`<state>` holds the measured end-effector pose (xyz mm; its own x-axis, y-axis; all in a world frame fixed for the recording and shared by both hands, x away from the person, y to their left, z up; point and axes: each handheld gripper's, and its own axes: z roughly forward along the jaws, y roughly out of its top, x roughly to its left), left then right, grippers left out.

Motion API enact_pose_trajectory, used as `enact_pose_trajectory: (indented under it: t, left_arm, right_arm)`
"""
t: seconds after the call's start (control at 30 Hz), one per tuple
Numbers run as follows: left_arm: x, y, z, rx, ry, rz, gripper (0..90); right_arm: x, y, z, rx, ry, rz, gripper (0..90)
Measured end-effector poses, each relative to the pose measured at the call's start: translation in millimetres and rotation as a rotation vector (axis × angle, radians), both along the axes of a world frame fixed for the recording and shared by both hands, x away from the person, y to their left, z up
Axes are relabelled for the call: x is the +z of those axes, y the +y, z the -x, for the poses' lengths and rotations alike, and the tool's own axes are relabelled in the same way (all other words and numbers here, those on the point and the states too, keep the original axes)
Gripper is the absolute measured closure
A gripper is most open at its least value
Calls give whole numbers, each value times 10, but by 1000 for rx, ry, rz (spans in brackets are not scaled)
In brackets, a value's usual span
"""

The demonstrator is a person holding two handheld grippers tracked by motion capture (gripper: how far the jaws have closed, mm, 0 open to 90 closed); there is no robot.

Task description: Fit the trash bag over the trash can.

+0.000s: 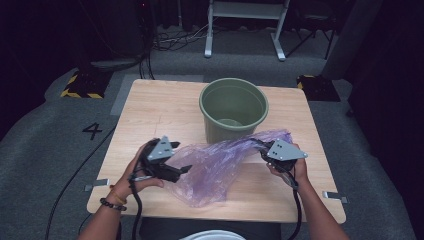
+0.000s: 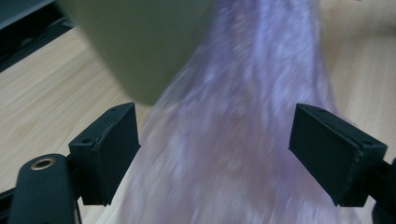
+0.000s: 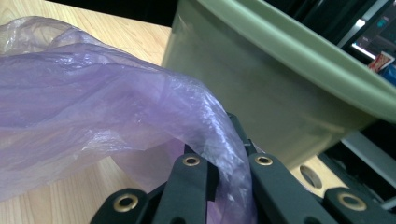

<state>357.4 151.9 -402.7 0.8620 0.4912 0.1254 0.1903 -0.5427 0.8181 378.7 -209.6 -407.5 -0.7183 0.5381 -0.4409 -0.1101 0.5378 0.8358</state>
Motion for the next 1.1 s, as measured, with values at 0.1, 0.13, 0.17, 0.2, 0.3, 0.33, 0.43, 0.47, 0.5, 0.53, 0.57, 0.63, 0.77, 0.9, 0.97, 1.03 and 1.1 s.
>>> enact_pose_trajectory:
  t: [0.1, 0.13, 0.17, 0.2, 0.3, 0.33, 0.43, 0.47, 0.5, 0.53, 0.57, 0.63, 0.77, 0.9, 0.97, 1.03, 1.1]
  left_arm:
    - [49, -290, -6, -62, -5, -43, 157]
    - [67, -402, -8, -75, -13, -60, 157]
    - [78, -475, -16, -82, -24, -69, 157]
    - [84, -521, -30, -90, -24, -71, 157]
    - [81, -632, -94, -91, -7, -75, 156]
    - [66, -696, -140, -70, -3, -79, 157]
    - [20, -760, -208, -79, 11, -94, 156]
    - [9, -773, -229, -78, 16, -99, 157]
    - [9, -773, -229, -78, 16, -99, 157]
    - [-14, -791, -259, -86, 17, -108, 157]
    - [-22, -796, -269, -91, 14, -105, 165]
    - [-29, -799, -278, -94, 14, -96, 243]
    - [-41, -782, -298, -59, -20, -88, 497]
    - [-39, -756, -282, -64, -59, -91, 719]
    - [-15, -732, -254, -55, -94, -81, 825]
    - [11, -708, -237, -56, -95, -60, 874]
    - [41, -683, -225, -42, -107, -54, 887]
  right_arm:
    - [53, 73, 32, 18, -22, 8, 890]
    - [72, 98, 44, 22, -30, 10, 890]
    - [97, 127, 61, 30, -39, 14, 890]
    - [116, 145, 73, 39, -47, 14, 890]
    - [147, 174, 90, 46, -60, 15, 890]
    - [181, 196, 115, 59, -69, 8, 889]
    - [216, 224, 144, 70, -85, 5, 887]
    - [224, 232, 151, 74, -89, 5, 887]
    - [235, 243, 158, 81, -94, 5, 887]
    - [249, 262, 168, 93, -97, 3, 885]
    - [257, 277, 174, 99, -101, 3, 884]
    - [280, 316, 189, 117, -114, -1, 881]
    - [311, 378, 219, 148, -135, -9, 866]
    - [332, 403, 235, 168, -144, -18, 862]
    - [356, 416, 255, 171, -161, -17, 818]
    - [374, 409, 266, 157, -175, -31, 698]
    - [399, 386, 271, 139, -171, -50, 572]
